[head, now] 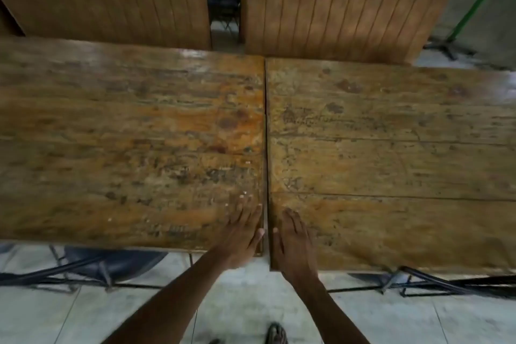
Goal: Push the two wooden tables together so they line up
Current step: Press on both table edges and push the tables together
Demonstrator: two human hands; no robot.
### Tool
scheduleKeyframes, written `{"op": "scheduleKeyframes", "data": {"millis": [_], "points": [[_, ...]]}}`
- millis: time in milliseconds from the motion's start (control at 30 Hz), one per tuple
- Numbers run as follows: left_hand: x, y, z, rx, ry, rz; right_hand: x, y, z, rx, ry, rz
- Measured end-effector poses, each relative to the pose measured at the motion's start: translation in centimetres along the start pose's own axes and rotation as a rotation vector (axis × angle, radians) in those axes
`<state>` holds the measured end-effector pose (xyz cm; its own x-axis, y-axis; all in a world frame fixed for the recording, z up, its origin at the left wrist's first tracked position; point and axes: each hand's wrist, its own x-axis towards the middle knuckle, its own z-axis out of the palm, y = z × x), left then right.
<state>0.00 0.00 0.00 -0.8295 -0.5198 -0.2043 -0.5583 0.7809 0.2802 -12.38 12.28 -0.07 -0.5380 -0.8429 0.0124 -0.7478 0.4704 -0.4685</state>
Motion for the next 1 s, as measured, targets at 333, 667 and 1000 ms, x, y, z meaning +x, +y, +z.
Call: {"op": "scheduleKeyframes", "data": {"millis": [333, 667, 1000], "points": [[-0.1, 0.2, 2.9, 0.091, -0.015, 0.053, -0.7, 3.5, 4.3, -0.146, -0.040, -0.053], [0.3, 0.7, 3.6, 0.072, 0.018, 0.000, 0.3, 2.9, 4.5, -0.129, -0.097, -0.047], [0.3, 0.4, 4.0, 0.088, 0.026, -0.006, 2.4, 2.1, 5.4, -0.143, -0.106, -0.052]]}}
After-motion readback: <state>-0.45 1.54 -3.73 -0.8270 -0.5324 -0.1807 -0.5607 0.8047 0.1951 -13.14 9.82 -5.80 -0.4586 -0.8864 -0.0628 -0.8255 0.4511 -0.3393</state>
